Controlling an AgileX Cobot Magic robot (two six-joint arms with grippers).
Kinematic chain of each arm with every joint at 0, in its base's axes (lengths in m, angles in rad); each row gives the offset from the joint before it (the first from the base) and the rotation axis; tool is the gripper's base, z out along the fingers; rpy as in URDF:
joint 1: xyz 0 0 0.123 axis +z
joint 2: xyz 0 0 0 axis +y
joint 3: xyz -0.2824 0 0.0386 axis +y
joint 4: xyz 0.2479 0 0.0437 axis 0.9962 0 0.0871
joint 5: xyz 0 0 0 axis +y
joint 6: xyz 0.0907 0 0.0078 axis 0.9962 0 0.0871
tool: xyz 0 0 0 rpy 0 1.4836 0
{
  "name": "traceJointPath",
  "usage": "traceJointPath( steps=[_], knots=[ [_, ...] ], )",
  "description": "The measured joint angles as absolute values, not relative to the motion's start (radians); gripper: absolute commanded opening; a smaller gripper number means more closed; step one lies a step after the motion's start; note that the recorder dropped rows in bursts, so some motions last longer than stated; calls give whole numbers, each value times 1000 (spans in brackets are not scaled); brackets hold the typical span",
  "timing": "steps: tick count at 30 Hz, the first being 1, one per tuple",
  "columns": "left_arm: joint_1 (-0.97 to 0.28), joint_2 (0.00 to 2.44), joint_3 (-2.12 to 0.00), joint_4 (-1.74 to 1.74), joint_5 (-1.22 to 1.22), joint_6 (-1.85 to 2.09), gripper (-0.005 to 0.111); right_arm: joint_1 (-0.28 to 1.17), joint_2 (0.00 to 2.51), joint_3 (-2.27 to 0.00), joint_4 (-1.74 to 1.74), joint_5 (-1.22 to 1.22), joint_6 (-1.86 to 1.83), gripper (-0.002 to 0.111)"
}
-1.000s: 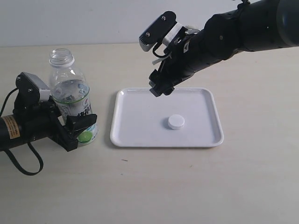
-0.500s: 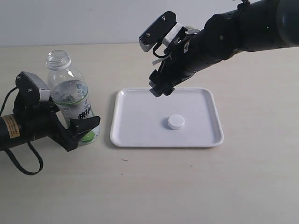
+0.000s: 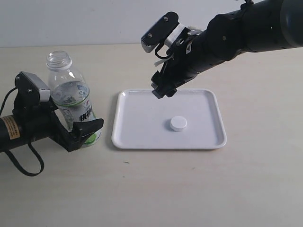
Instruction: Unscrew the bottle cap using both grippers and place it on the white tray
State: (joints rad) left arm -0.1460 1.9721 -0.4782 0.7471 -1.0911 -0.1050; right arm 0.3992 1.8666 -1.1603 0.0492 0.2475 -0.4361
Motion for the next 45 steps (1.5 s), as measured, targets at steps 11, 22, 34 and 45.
traceJointPath(
  steps=[11, 22, 34, 45],
  knots=[
    [-146, 1972, -478, 745, -1091, -87, 99, 399, 1867, -1160, 49, 254, -436, 77],
    [-146, 1962, -478, 745, -1091, -87, 99, 399, 1867, -1160, 49, 256, -436, 77],
    [-146, 1935, -478, 749, -1021, -87, 99, 399, 1867, -1160, 49, 268, -436, 77],
    [-146, 1935, -478, 751, -1013, -87, 99, 399, 1867, -1160, 51, 278, -436, 77]
  ],
)
